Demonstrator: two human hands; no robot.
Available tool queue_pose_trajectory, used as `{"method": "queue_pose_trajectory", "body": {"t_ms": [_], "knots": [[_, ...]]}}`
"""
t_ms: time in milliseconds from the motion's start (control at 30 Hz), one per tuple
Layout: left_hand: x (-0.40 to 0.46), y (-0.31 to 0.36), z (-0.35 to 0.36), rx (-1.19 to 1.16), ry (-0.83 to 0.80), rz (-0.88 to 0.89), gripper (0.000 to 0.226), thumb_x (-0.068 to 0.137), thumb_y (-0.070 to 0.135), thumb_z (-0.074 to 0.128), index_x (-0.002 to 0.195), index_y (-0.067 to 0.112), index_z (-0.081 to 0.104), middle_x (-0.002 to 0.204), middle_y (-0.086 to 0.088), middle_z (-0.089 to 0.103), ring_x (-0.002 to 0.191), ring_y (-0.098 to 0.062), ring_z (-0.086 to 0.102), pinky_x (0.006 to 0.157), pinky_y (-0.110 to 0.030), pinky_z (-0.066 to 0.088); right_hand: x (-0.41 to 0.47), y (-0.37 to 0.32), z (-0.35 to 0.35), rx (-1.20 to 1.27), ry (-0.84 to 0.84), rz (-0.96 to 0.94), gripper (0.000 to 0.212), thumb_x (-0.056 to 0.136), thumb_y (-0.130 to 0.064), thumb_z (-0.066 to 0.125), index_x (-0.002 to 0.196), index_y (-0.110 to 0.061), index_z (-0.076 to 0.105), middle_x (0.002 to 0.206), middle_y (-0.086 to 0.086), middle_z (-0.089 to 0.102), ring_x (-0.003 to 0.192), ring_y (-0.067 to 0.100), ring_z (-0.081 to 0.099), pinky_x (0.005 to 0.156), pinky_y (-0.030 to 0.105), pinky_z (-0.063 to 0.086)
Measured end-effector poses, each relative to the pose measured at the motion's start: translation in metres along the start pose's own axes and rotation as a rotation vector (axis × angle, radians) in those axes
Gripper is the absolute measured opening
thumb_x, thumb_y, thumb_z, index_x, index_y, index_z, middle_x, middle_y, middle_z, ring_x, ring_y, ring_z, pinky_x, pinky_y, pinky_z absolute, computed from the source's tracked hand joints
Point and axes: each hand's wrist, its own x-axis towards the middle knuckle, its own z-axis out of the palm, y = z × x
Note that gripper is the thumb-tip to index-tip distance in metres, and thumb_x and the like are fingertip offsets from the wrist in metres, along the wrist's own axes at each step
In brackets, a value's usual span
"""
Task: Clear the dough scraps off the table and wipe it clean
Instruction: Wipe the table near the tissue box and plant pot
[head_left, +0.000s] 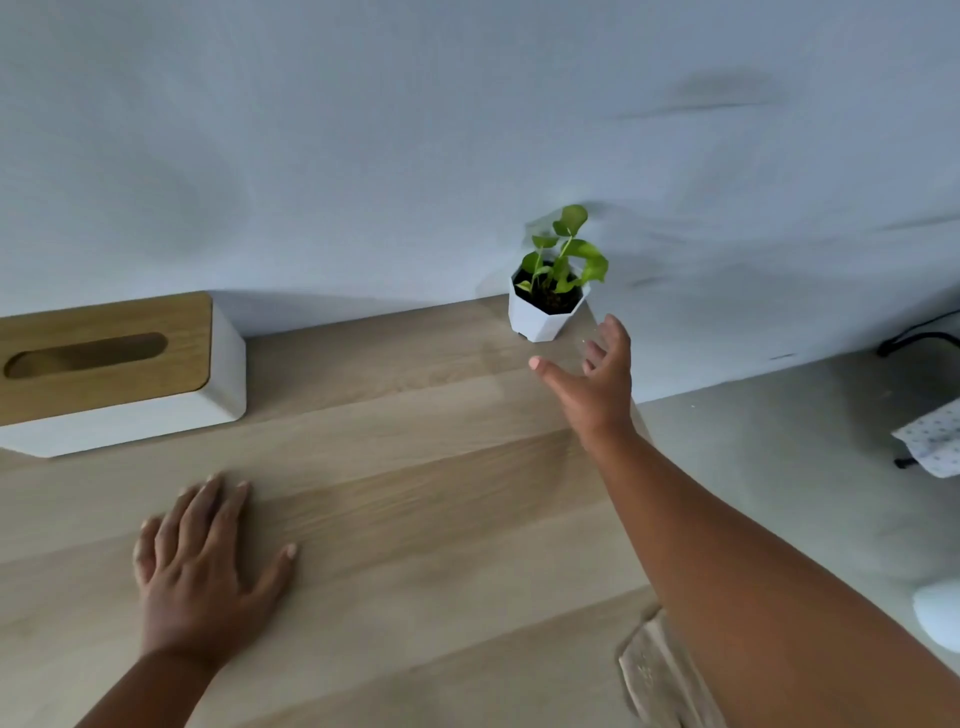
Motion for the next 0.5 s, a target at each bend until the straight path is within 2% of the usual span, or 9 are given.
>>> {"method": "queue_pose_trajectory", "body": {"t_ms": [100, 200, 267, 367, 433, 500], "knots": [[0.001, 0.0, 0.001, -0.009, 0.027, -0.001, 0.093, 0.076, 0.078, 0.047, 0.151, 0.023, 0.047, 0.162, -0.007, 0.037, 0.153, -0.03, 0.028, 0.125, -0.053, 0.017, 0.021, 0.004, 0.009, 0.032, 0.011, -0.014, 0.118, 0.065, -0.038, 0.097, 0.159, -0.027, 0.025, 0.164, -0.004, 0.033, 0.142, 0.011, 0.043, 0.118, 0.029, 0.036], [0.002, 0.001, 0.002, -0.009, 0.032, 0.001, 0.094, 0.073, 0.077, 0.049, 0.15, 0.024, 0.048, 0.162, -0.007, 0.038, 0.153, -0.03, 0.029, 0.125, -0.055, 0.019, 0.04, 0.006, 0.019, 0.062, 0.036, -0.024, 0.12, 0.061, -0.039, 0.099, 0.157, -0.026, 0.029, 0.162, -0.006, 0.037, 0.142, 0.008, 0.044, 0.117, 0.024, 0.036], [0.003, 0.002, 0.001, -0.006, 0.028, 0.005, 0.095, 0.072, 0.077, 0.049, 0.15, 0.023, 0.049, 0.162, -0.008, 0.038, 0.153, -0.031, 0.03, 0.124, -0.056, 0.02, 0.049, 0.004, 0.024, 0.088, 0.053, -0.033, 0.115, 0.059, -0.038, 0.099, 0.154, -0.027, 0.035, 0.155, -0.01, 0.045, 0.139, 0.003, 0.047, 0.112, 0.018, 0.038], [0.005, 0.005, -0.003, 0.0, 0.023, 0.001, 0.096, 0.071, 0.077, 0.05, 0.15, 0.023, 0.049, 0.162, -0.009, 0.038, 0.152, -0.033, 0.031, 0.123, -0.057, 0.021, 0.061, 0.003, 0.03, 0.132, 0.073, -0.064, 0.103, 0.057, -0.029, 0.1, 0.144, -0.026, 0.047, 0.14, -0.013, 0.059, 0.127, -0.001, 0.058, 0.103, 0.017, 0.049], [0.004, 0.007, -0.004, 0.006, 0.021, -0.005, 0.096, 0.07, 0.077, 0.05, 0.149, 0.022, 0.05, 0.161, -0.01, 0.038, 0.151, -0.033, 0.032, 0.123, -0.056, 0.021, 0.066, 0.003, 0.033, 0.139, 0.077, -0.077, 0.095, 0.056, -0.024, 0.1, 0.138, -0.024, 0.051, 0.131, -0.01, 0.066, 0.119, 0.0, 0.064, 0.095, 0.019, 0.053], [0.005, 0.009, -0.005, 0.008, 0.018, -0.008, 0.096, 0.07, 0.077, 0.05, 0.149, 0.022, 0.051, 0.161, -0.01, 0.039, 0.151, -0.033, 0.033, 0.123, -0.056, 0.022, 0.068, 0.003, 0.034, 0.142, 0.076, -0.08, 0.093, 0.056, -0.026, 0.1, 0.134, -0.027, 0.052, 0.126, -0.009, 0.068, 0.115, 0.001, 0.066, 0.096, 0.025, 0.056]]}}
